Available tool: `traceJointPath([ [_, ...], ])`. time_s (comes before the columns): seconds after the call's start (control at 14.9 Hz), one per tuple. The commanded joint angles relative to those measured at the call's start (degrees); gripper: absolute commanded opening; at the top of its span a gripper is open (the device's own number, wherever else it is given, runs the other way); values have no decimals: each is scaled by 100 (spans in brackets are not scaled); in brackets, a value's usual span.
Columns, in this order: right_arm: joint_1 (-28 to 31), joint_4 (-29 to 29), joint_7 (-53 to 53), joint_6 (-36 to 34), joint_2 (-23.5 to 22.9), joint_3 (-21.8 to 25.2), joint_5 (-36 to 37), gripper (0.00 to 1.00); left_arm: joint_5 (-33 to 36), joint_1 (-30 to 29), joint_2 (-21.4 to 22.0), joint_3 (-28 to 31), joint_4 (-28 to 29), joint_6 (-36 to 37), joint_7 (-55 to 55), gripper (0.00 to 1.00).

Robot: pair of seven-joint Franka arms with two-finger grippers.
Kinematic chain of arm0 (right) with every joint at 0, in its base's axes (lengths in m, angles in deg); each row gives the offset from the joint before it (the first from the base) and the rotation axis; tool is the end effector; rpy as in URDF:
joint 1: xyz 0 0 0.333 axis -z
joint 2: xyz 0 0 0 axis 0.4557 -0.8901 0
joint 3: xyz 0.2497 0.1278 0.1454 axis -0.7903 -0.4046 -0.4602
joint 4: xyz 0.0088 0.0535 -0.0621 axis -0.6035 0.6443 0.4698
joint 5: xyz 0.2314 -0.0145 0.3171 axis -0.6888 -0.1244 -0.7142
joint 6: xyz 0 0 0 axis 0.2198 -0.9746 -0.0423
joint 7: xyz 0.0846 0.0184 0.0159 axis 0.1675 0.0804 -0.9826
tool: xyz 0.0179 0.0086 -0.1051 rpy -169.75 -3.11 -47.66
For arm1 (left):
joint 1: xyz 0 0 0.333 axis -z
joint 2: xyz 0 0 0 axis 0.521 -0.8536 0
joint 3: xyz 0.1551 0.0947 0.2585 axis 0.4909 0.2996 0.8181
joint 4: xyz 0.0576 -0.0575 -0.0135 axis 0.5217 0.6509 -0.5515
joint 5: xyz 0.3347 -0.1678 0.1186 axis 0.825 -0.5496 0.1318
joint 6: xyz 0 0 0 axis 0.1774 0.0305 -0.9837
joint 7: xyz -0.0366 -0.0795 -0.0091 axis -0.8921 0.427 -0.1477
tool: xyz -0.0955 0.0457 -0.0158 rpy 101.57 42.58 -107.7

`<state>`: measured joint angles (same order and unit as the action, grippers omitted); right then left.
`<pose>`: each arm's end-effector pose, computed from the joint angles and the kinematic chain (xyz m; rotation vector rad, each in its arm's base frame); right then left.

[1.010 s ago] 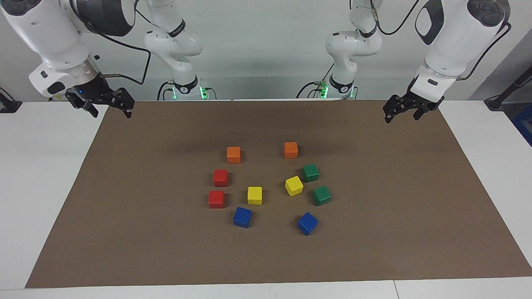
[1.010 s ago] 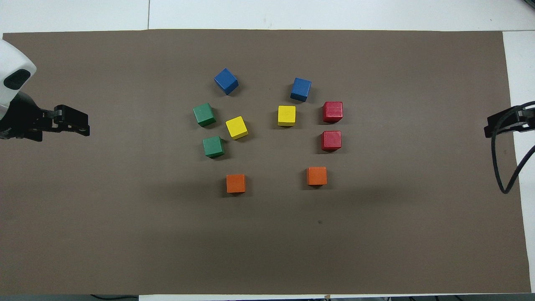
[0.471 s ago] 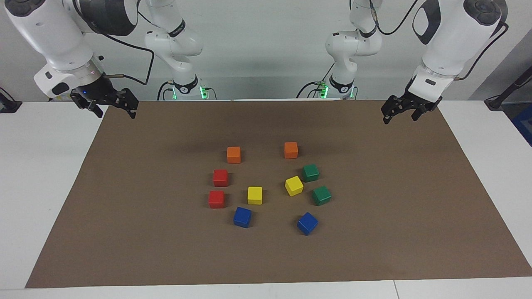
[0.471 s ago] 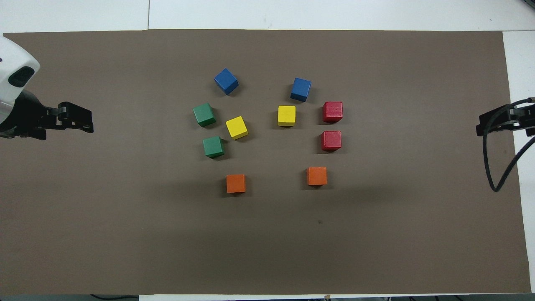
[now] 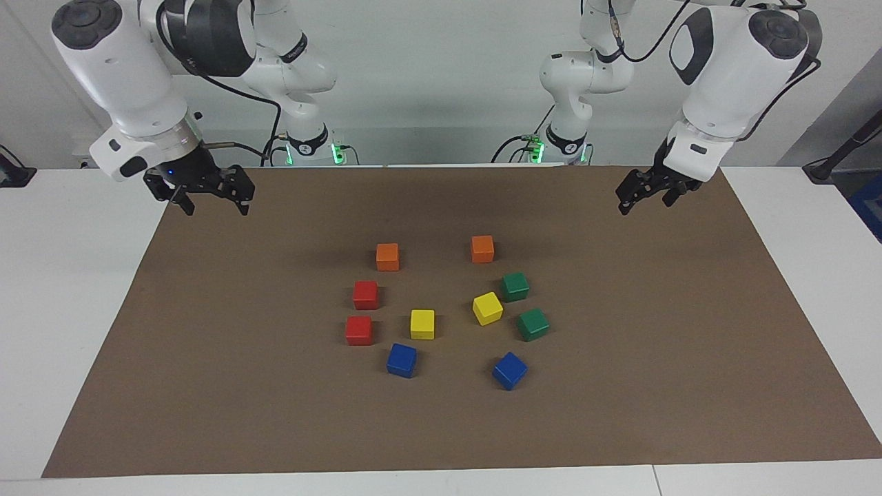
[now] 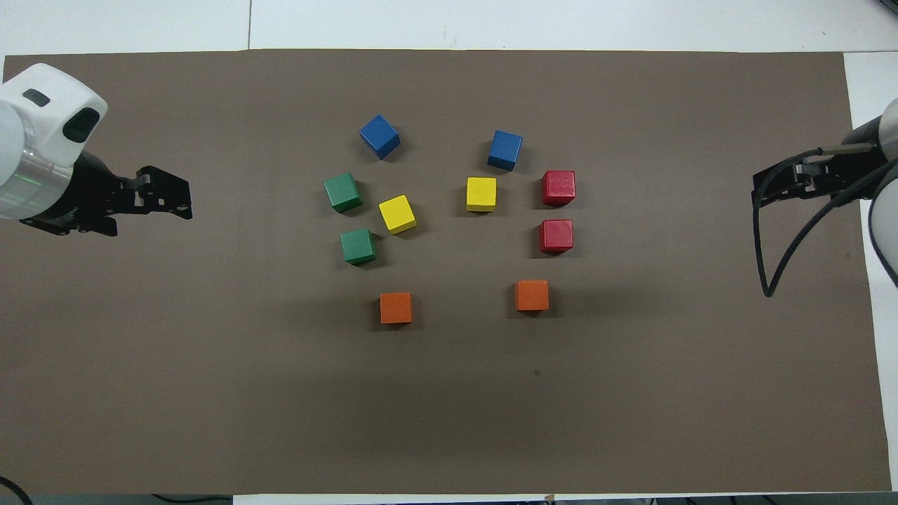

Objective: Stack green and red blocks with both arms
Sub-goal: 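Reach the left gripper to a green cube while the right gripper reaches a red cube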

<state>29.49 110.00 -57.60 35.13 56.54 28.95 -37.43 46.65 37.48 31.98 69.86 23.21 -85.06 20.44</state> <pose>0.5849 0.0023 0.5854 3.1216 -0.0441 -0.0957 0.5638 -0.1001 0.5751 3.1008 0.1954 -0.0913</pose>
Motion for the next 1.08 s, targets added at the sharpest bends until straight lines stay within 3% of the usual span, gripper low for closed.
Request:
traceJointPath([
  [0.0,35,-15,379,331,-194,-209,-109,100,-81,323,-450,57,32,-442,-197,100],
  [0.34,-386,29,1354,815,-756,-386,-241,100,-116,1069,-1250,66,32,-1225,-742,100],
  [0.74,-1116,705,2295,2018,-1090,-386,-232,100,-133,1562,-1304,66,822,-2340,-1373,100],
  [1.01,-1275,996,2516,2459,-1161,-386,-232,100,-133,1791,-1603,75,937,-2570,-1674,100],
])
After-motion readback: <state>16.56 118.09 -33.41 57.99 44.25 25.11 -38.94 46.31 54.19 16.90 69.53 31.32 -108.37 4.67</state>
